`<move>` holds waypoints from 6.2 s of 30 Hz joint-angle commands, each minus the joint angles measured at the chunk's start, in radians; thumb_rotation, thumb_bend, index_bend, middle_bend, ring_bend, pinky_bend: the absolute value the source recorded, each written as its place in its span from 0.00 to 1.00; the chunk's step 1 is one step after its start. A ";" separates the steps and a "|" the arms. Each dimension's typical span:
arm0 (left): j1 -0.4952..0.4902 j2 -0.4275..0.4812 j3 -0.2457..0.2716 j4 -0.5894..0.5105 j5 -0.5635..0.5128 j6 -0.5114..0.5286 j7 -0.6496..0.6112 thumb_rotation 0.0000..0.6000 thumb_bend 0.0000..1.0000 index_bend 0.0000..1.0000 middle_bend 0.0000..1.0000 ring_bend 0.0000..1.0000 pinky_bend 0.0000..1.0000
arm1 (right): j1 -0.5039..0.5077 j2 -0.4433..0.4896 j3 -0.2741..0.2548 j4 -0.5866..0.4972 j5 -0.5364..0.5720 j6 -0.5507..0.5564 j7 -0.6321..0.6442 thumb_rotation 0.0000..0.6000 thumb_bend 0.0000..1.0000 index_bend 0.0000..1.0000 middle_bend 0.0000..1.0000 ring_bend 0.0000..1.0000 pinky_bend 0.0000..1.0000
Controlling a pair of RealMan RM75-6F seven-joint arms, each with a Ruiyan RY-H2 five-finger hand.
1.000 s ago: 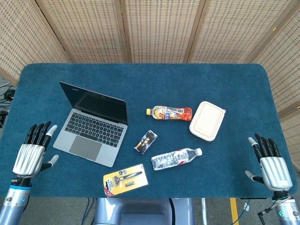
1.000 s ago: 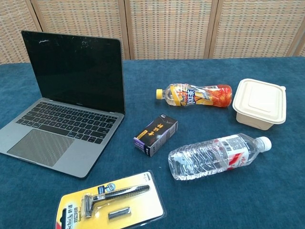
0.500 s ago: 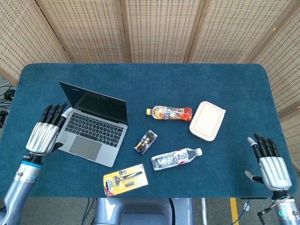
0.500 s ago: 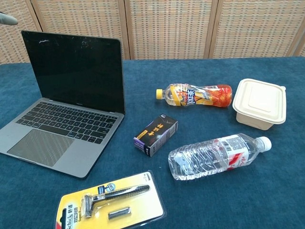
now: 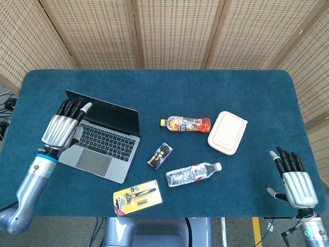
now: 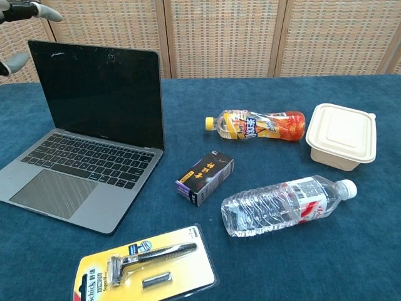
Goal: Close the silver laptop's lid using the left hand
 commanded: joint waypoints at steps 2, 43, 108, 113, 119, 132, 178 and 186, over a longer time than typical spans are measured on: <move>-0.070 -0.029 -0.018 0.038 -0.100 -0.054 0.064 1.00 0.61 0.01 0.00 0.00 0.00 | 0.002 0.002 0.000 0.002 0.002 -0.004 0.009 1.00 0.00 0.00 0.00 0.00 0.00; -0.322 -0.120 0.016 0.153 -0.414 -0.062 0.174 1.00 0.85 0.20 0.02 0.06 0.07 | 0.009 0.013 -0.009 0.010 0.000 -0.023 0.063 1.00 0.00 0.00 0.00 0.00 0.00; -0.281 0.150 0.198 -0.120 -0.358 -0.130 0.011 1.00 0.93 0.44 0.28 0.23 0.22 | 0.007 0.017 -0.014 -0.004 -0.004 -0.020 0.043 1.00 0.00 0.00 0.00 0.00 0.00; -0.252 0.162 0.250 -0.131 -0.297 -0.136 0.003 1.00 0.93 0.44 0.28 0.23 0.22 | 0.007 0.017 -0.015 -0.008 -0.007 -0.019 0.038 1.00 0.00 0.00 0.00 0.00 0.00; -0.224 0.153 0.287 -0.126 -0.245 -0.132 -0.017 1.00 0.92 0.44 0.28 0.23 0.22 | 0.006 0.018 -0.016 -0.009 -0.007 -0.018 0.037 1.00 0.00 0.00 0.00 0.00 0.00; -0.186 0.083 0.335 -0.047 -0.207 -0.156 -0.064 1.00 0.92 0.44 0.28 0.23 0.22 | 0.007 0.019 -0.016 -0.012 -0.007 -0.019 0.036 1.00 0.00 0.00 0.00 0.00 0.00; 0.067 0.010 0.387 -0.045 0.184 0.298 -0.217 1.00 0.35 0.26 0.00 0.00 0.04 | 0.010 0.020 -0.012 -0.006 0.005 -0.028 0.048 1.00 0.00 0.00 0.00 0.00 0.00; 0.218 -0.077 0.418 0.053 0.268 0.499 -0.203 1.00 0.23 0.00 0.00 0.00 0.00 | 0.010 0.012 -0.015 -0.006 -0.002 -0.026 0.030 1.00 0.00 0.00 0.00 0.00 0.00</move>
